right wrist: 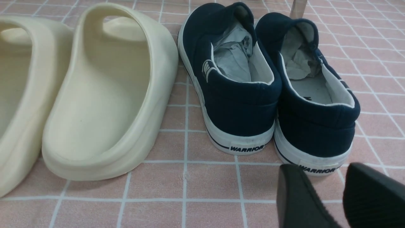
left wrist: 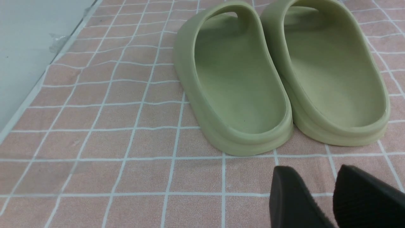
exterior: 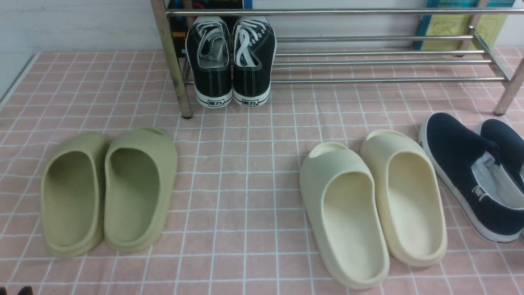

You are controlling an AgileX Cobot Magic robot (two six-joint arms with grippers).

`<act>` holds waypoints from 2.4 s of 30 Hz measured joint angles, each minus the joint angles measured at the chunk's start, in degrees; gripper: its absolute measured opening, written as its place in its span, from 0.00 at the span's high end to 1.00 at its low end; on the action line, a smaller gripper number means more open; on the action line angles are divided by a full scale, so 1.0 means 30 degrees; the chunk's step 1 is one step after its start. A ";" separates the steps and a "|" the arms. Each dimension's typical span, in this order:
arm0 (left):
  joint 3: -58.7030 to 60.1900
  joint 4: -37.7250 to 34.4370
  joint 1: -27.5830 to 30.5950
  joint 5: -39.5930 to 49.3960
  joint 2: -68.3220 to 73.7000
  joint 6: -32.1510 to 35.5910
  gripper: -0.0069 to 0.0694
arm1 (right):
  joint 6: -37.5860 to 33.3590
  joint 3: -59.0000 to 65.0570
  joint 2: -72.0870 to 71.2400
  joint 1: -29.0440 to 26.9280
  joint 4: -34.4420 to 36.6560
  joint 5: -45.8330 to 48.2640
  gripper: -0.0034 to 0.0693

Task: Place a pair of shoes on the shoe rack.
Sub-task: Use the right arm to grab the shoe closest to it

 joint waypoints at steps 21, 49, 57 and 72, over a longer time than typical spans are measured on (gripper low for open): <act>0.0000 0.0000 0.0000 0.0000 0.0000 0.0000 0.59 | 0.0065 0.0079 0.0000 0.0000 0.9934 0.0223 0.62; 0.0000 0.0000 0.0000 0.0000 0.0000 0.0000 0.59 | -0.5931 -0.4802 0.3323 0.0000 1.8691 0.0008 0.95; 0.0000 0.0000 0.0000 0.0018 0.0000 0.0000 0.59 | -0.6113 -1.5392 1.3128 0.0000 0.7361 1.0975 0.98; 0.0000 0.0000 0.0000 0.0018 0.0000 0.0000 0.59 | -0.2170 -1.9530 2.5496 0.2039 -0.0209 1.1882 0.73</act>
